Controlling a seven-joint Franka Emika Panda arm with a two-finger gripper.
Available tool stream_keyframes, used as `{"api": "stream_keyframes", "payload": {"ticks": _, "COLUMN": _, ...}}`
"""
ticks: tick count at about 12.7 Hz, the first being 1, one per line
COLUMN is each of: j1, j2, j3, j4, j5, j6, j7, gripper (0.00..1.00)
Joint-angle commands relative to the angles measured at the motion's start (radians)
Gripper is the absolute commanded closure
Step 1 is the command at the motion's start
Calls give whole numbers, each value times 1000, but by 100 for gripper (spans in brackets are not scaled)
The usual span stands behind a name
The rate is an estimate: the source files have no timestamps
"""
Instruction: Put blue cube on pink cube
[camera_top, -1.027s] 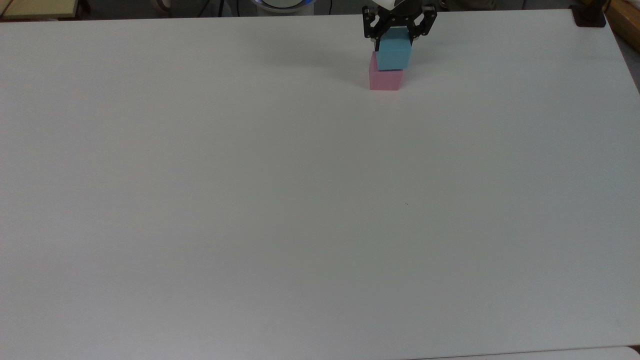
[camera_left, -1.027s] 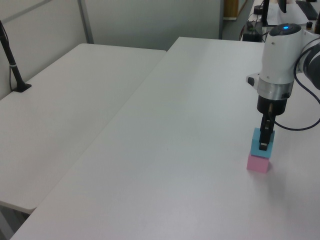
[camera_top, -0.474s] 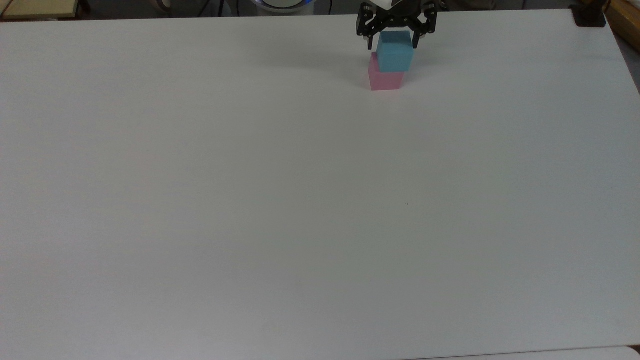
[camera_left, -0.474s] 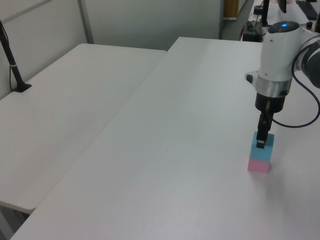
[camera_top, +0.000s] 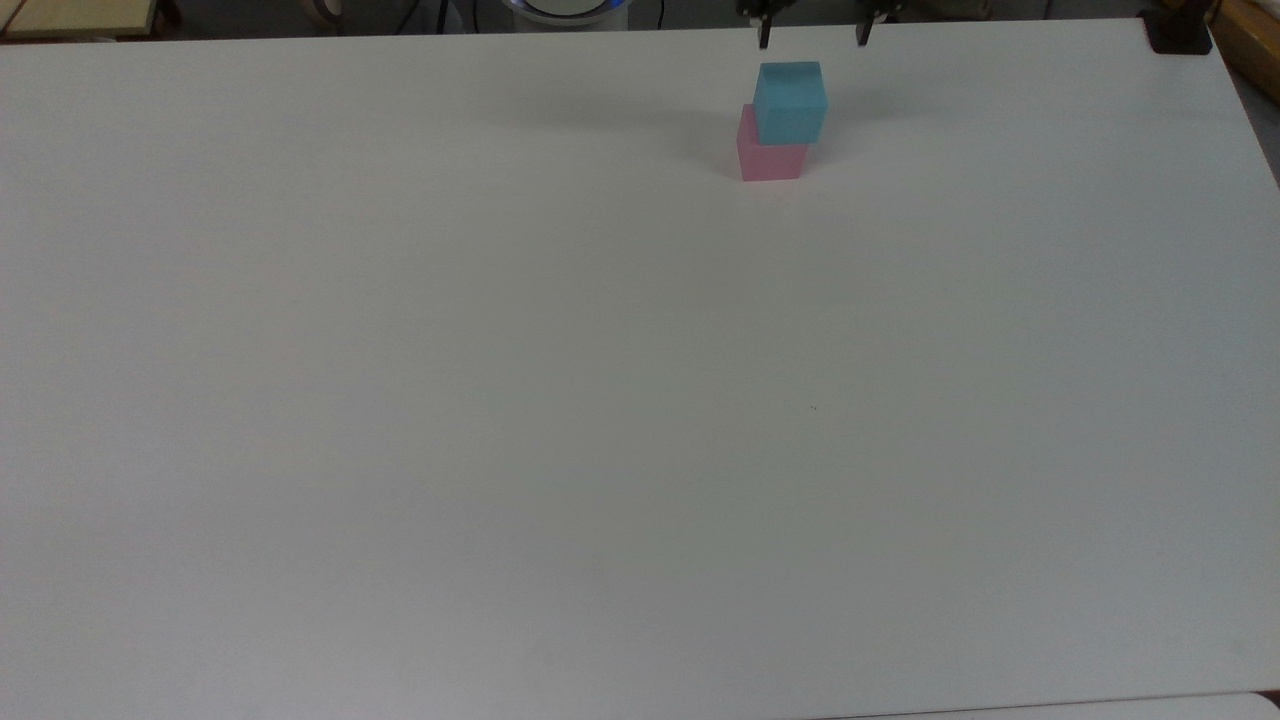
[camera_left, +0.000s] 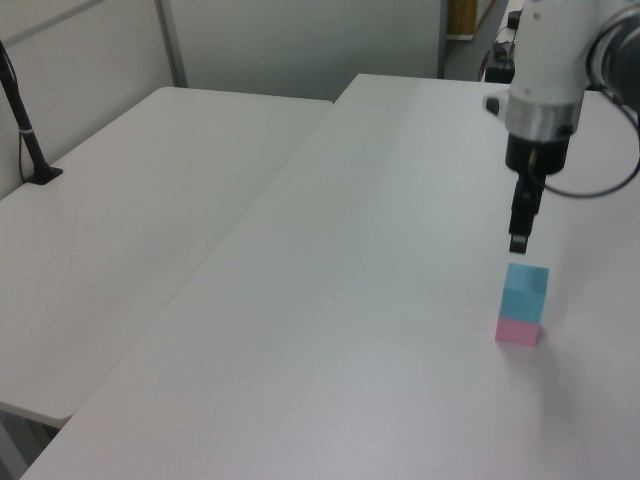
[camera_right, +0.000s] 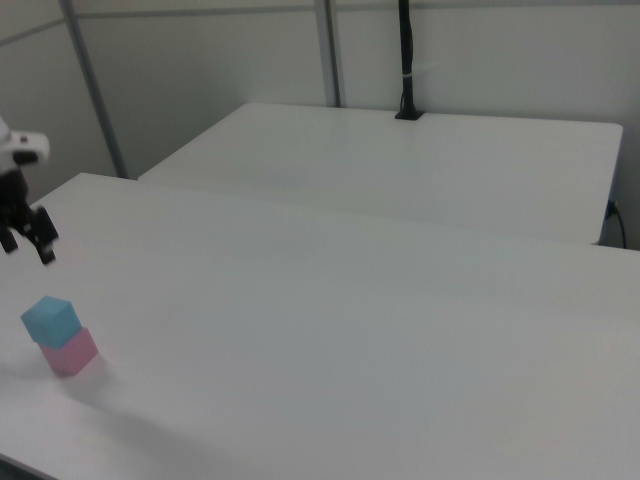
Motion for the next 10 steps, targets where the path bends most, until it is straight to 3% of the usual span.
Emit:
{"api": "stream_keyframes", "payload": {"ticks": 1, "j1": 2, "j2": 0, "j3": -21, "j4": 227, "j5": -15, "j6": -219, "j7": -37, "gripper": 0}}
{"api": "stream_keyframes", "payload": {"ticks": 5, "j1": -19, "j2": 12, "j3": -61, "j4": 451, "j5": -12, "j6": -417, "j7": -140, "gripper": 0}}
{"api": "stream_keyframes", "payload": {"ticks": 8, "j1": -82, "j2": 14, "j3": -73, "j4": 473, "j5": -13, "j6": -433, "j7": -230, "gripper": 0}}
{"api": "stream_keyframes", "payload": {"ticks": 10, "j1": -166, "j2": 20, "j3": -84, "j4": 481, "j5": -16, "j6": -433, "j7": -339, "gripper": 0}}
